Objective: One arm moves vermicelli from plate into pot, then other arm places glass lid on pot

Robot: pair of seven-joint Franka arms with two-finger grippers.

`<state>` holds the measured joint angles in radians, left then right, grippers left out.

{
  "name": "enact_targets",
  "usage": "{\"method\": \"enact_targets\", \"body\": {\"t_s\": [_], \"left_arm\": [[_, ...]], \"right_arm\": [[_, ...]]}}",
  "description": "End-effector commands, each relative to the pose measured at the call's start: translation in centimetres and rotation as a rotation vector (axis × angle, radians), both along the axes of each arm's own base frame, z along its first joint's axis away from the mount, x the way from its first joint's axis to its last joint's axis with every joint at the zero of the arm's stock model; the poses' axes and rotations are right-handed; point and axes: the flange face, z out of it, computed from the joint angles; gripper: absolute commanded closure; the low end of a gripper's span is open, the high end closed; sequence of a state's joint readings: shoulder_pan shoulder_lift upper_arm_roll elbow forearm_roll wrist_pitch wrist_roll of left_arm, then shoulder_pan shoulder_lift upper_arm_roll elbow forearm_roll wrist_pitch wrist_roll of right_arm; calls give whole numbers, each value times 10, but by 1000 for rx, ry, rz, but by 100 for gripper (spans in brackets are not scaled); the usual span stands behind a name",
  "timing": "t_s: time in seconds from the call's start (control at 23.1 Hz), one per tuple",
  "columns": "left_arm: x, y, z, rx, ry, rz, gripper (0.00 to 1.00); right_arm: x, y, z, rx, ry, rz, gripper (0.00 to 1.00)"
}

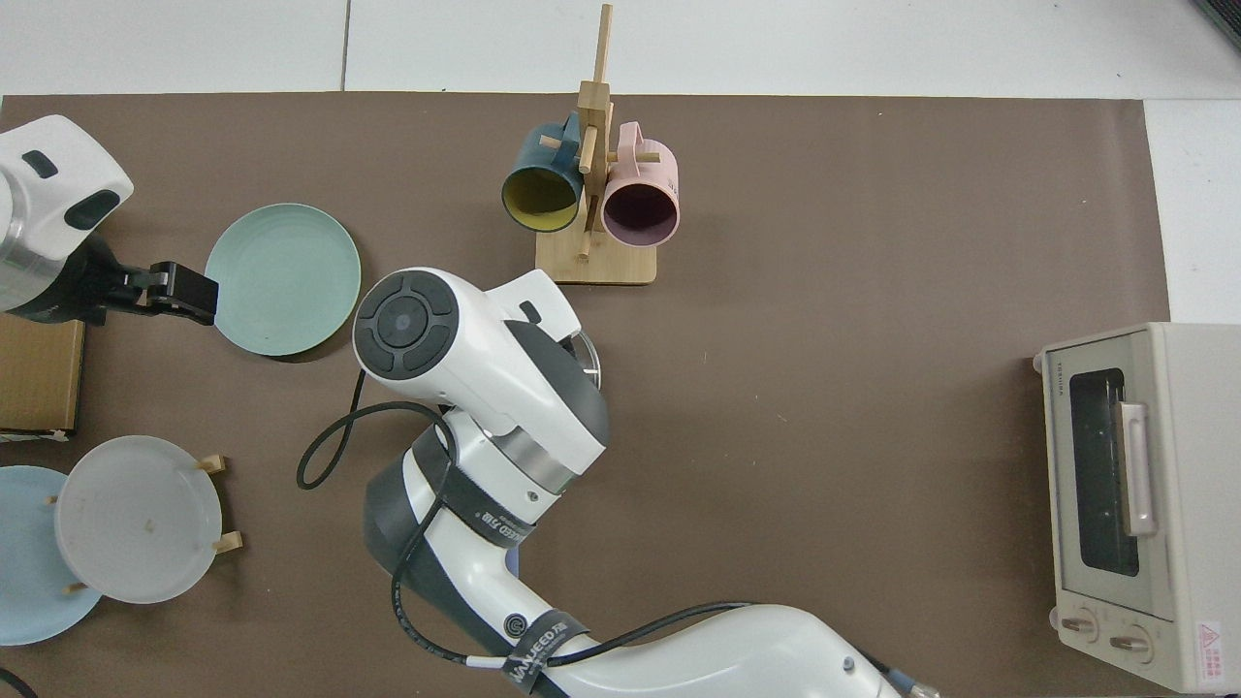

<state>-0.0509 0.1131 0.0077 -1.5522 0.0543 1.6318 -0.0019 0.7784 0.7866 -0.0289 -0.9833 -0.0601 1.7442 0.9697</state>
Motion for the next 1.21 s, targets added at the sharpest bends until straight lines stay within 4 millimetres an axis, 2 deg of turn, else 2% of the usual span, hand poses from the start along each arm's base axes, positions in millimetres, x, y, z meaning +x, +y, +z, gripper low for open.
{"method": "enact_targets", "body": {"t_s": [0.0, 0.17, 0.69, 0.95, 1.17], "left_arm": [[-6, -11, 4, -16, 1, -38, 0], [-4, -6, 3, -102, -14, -52, 0], [-3, 0, 4, -102, -23, -131, 0], [-3, -1, 6, -100, -27, -120, 0], [-3, -2, 6, -97, -27, -119, 0]], "right_arm": [[7, 2, 3, 10, -26, -23, 100], [5, 2, 8, 16, -23, -23, 100], [7, 6, 9, 54, -37, -25, 100], [11, 2, 8, 74, -22, -39, 100], [10, 2, -4, 100, -4, -46, 100]]}}
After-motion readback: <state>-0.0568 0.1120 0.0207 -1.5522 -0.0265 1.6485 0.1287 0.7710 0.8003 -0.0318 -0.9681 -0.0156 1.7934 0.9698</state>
